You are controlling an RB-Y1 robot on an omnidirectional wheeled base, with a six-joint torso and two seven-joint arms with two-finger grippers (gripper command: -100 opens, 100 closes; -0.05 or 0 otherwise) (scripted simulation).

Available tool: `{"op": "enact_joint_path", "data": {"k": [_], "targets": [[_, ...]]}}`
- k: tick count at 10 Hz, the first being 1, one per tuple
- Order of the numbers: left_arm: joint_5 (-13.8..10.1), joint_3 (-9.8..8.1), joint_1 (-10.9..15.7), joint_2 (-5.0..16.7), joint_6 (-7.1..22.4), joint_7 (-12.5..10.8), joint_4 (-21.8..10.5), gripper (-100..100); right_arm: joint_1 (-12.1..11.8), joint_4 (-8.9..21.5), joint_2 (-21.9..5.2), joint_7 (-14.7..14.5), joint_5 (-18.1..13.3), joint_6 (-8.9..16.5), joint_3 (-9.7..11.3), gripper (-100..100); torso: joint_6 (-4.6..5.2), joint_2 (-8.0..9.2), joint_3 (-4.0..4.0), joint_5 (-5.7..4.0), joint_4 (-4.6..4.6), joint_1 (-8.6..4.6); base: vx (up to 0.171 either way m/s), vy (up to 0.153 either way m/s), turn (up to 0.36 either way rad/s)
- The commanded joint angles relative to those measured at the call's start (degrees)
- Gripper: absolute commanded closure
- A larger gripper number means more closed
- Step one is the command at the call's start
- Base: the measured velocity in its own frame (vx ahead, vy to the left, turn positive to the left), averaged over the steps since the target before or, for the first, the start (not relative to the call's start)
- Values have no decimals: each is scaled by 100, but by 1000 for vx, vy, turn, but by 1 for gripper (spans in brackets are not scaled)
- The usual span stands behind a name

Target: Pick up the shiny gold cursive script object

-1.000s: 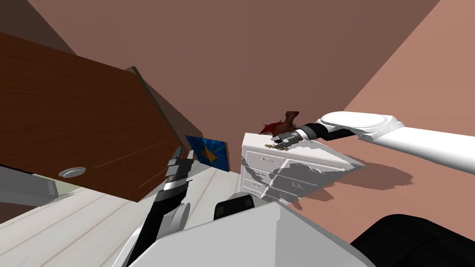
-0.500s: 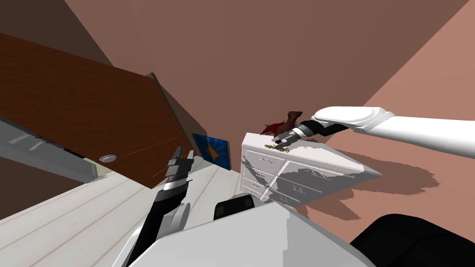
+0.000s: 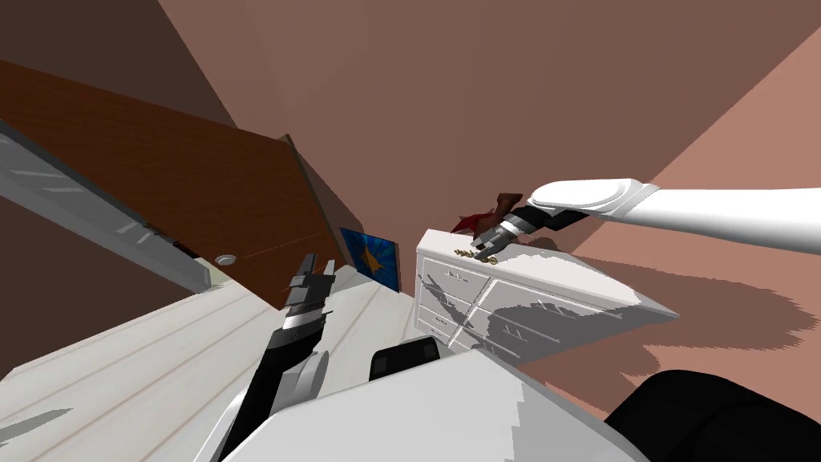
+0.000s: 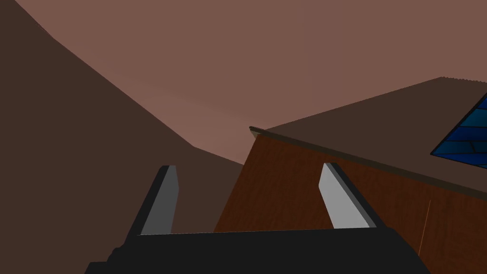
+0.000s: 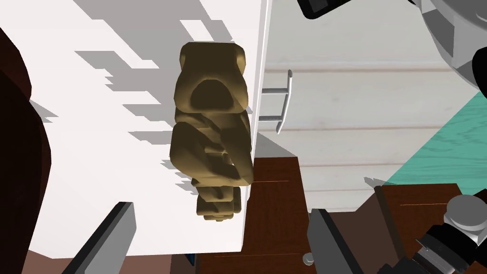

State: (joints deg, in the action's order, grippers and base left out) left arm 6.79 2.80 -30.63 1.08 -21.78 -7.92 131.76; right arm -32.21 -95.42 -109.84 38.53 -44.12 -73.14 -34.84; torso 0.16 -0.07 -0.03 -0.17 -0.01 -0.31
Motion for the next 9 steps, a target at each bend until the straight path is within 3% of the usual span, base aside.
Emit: {"op": "enact_joint_path", "data": {"k": [1, 2, 7, 8, 9], "targets": [[0, 0, 0, 0, 0, 0, 0, 0, 0, 0, 0, 0, 0, 0, 0, 0, 0, 0, 0, 0, 0, 0, 0, 0, 0], [0, 0, 0, 0, 0, 0, 0, 0, -39, 137, 5, 32, -23, 81, 70, -100, -1, -6, -4, 1, -2, 4, -73, 1, 285], [0, 1, 2, 0, 0, 0, 0, 0, -179, 619, 18, 146, -104, 363, 318, -100, -6, 29, 15, 0, 5, -1, -140, -1, 306], [0, 0, 1, 0, 0, 0, 0, 0, -150, 544, 35, 167, -119, 308, 275, -100, -3, 27, 15, 0, 5, 0, -56, 3, 35], [0, 0, 0, 0, 0, 0, 0, 0, -155, 558, 31, 162, -116, 324, 283, 100, 2, 9, 6, 0, 3, -3, -9, 0, -9]]}}
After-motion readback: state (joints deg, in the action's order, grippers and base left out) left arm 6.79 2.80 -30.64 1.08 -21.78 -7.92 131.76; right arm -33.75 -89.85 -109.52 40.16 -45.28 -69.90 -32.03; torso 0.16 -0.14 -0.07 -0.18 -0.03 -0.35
